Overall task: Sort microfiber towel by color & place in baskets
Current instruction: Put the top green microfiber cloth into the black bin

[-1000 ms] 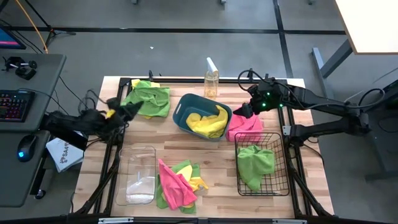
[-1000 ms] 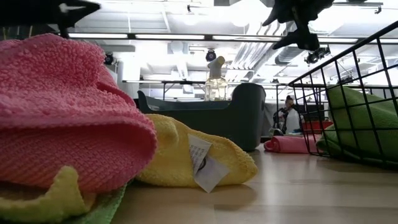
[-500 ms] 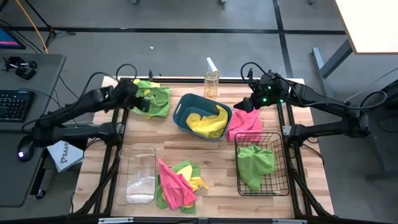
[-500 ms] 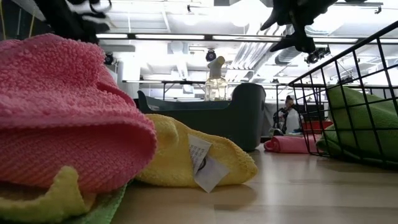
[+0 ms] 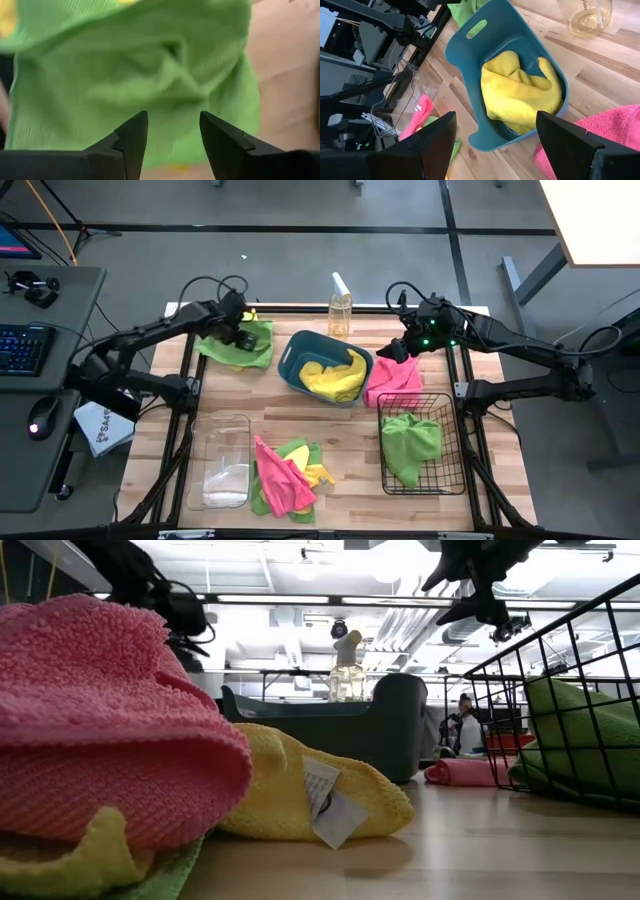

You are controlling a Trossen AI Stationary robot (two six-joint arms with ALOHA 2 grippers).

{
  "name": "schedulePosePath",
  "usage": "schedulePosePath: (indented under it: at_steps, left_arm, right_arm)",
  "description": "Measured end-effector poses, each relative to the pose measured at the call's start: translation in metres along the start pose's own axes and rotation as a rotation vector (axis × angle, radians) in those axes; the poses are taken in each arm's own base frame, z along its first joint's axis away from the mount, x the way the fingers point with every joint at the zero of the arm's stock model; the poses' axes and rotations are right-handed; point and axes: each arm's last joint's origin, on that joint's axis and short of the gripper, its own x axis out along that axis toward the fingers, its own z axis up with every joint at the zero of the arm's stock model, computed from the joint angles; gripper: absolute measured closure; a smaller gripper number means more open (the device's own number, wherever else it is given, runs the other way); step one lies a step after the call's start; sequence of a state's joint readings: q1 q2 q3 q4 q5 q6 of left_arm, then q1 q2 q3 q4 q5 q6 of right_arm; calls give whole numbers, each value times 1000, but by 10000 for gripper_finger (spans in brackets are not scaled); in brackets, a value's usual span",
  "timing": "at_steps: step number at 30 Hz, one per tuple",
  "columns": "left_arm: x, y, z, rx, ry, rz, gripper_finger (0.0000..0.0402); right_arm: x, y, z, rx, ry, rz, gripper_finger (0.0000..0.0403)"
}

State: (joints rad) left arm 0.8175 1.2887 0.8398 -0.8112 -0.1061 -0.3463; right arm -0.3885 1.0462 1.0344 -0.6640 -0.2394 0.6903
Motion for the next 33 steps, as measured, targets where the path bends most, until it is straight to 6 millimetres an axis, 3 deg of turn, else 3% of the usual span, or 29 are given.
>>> schedulePosePath:
  at_steps: [8,15,17,20,22,24,27,33]
  left_arm:
    - [29,-1,11,50,33,52,232]
    - [42,-1,14,146,48,114,243]
    - [46,-2,14,164,62,117,271]
    - [47,-2,13,177,78,86,355]
    - [42,-3,12,167,80,34,387]
    - [29,-3,12,161,76,-9,393]
    - [-9,-4,19,161,-20,-85,399]
    - [-129,-4,23,188,-418,-304,401]
  right_arm:
    - [0,0,0,1,1,0,132]
    - [0,0,0,1,-4,-6,132]
    - [0,0,0,1,-4,-6,132]
    - [0,0,0,1,-4,-6,132]
    - [0,0,0,3,-4,-6,132]
    - [0,0,0,17,-3,-3,132]
    - [0,3,2,13,-21,32,132]
    - [-3,19,16,-75,-122,247,132]
